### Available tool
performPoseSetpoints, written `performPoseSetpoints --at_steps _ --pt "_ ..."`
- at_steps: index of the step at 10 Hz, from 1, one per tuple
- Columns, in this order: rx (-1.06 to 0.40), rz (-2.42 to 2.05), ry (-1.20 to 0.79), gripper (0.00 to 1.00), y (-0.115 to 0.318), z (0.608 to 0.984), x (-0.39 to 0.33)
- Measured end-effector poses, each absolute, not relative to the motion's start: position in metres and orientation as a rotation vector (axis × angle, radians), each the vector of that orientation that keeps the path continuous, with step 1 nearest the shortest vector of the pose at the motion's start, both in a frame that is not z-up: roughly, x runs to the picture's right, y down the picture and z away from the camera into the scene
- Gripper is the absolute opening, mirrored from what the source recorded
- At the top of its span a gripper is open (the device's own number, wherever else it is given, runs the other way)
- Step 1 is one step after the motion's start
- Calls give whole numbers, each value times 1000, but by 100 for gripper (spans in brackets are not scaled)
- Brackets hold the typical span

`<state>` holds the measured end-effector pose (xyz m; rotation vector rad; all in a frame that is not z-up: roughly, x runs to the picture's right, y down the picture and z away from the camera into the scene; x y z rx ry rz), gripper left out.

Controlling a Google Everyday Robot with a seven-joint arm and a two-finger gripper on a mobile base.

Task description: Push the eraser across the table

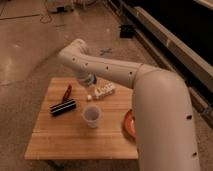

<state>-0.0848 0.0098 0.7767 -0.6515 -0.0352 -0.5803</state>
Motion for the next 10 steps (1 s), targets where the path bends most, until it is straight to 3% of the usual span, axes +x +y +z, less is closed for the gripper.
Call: performPoseSetpoints --at_steps 3,4,5,9,10 --pt "-626 -582 -56 46 11 798 -86" --pt "-616 -584 -68 46 6 815 -88" --pt "-611 -585 -77 42 4 831 -89" --pt "-595 -584 -137 2 -1 901 -110" --pt "-595 -582 -146 0 0 908 -114"
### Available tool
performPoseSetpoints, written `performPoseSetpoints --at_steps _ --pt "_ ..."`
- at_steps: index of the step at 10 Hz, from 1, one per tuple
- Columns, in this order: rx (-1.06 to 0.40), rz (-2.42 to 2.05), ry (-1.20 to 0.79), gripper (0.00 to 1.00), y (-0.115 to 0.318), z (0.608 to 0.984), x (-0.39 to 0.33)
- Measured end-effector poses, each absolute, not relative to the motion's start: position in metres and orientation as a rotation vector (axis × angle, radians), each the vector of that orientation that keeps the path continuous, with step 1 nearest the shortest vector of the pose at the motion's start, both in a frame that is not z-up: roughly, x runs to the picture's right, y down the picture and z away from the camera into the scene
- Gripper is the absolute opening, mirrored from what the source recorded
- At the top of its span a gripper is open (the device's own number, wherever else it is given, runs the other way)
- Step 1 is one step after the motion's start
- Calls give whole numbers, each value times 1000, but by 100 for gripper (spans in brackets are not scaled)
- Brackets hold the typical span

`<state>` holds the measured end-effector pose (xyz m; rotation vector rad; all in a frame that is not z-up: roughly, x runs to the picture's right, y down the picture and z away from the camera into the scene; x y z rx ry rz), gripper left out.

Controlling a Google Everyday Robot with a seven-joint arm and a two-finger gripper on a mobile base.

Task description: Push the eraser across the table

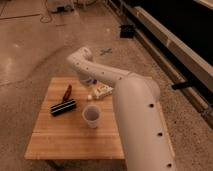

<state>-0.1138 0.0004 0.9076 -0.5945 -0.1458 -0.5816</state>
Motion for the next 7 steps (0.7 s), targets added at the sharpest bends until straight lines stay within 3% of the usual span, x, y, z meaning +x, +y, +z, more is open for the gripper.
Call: performPoseSetpoints --at_steps 7 --pt "-599 -598 -236 0 22 940 -170"
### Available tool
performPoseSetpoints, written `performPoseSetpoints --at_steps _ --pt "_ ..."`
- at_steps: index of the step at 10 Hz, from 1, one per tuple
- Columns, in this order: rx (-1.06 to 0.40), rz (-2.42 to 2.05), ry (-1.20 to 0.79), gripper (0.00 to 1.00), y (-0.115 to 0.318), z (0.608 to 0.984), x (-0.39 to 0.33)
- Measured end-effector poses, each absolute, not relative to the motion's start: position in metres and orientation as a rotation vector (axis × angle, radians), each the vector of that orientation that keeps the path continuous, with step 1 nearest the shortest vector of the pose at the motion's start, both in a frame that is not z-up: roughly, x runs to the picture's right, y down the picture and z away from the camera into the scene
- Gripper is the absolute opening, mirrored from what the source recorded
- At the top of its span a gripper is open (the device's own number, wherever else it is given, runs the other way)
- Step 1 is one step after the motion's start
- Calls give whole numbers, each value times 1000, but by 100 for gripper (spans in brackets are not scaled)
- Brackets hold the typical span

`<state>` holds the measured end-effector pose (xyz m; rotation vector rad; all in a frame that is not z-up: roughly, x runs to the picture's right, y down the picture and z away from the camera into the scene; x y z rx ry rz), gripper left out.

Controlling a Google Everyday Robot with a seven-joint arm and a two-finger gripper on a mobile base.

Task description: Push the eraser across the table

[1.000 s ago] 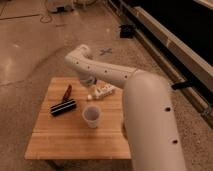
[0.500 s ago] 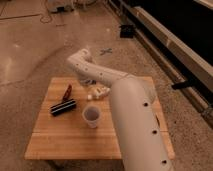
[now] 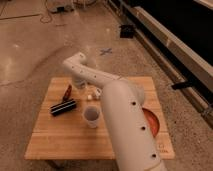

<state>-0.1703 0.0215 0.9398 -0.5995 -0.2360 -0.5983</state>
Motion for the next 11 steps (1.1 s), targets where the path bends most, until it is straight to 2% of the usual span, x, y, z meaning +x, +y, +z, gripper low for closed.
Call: performPoseSetpoints --at_steps 11 --pt "-673 -626 -264 0 65 947 -188"
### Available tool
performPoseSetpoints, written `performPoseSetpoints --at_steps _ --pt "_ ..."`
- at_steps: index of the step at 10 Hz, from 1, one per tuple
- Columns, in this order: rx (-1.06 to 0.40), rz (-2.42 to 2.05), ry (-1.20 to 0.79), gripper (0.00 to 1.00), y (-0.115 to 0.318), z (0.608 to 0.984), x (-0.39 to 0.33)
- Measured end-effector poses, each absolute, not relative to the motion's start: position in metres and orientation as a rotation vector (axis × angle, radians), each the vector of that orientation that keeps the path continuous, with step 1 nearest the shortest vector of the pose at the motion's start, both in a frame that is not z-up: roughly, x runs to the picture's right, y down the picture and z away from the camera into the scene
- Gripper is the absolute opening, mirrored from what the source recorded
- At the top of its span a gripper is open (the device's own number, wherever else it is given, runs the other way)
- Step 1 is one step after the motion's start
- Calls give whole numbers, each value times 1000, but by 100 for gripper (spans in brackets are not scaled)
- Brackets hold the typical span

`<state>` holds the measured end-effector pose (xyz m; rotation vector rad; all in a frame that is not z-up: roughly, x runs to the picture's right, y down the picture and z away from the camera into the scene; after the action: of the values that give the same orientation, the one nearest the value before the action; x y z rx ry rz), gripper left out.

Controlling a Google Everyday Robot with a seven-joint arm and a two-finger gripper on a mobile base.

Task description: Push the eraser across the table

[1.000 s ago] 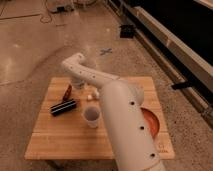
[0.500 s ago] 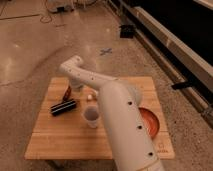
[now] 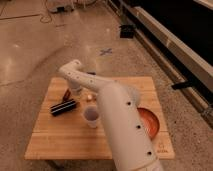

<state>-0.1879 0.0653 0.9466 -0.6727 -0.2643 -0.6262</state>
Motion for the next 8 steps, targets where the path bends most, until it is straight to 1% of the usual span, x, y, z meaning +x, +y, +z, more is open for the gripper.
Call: performPoseSetpoints --at_steps 5,8 --pt "-684 -646 -316 0 69 946 -207" --pt "-683 -681 -371 0 69 942 -231"
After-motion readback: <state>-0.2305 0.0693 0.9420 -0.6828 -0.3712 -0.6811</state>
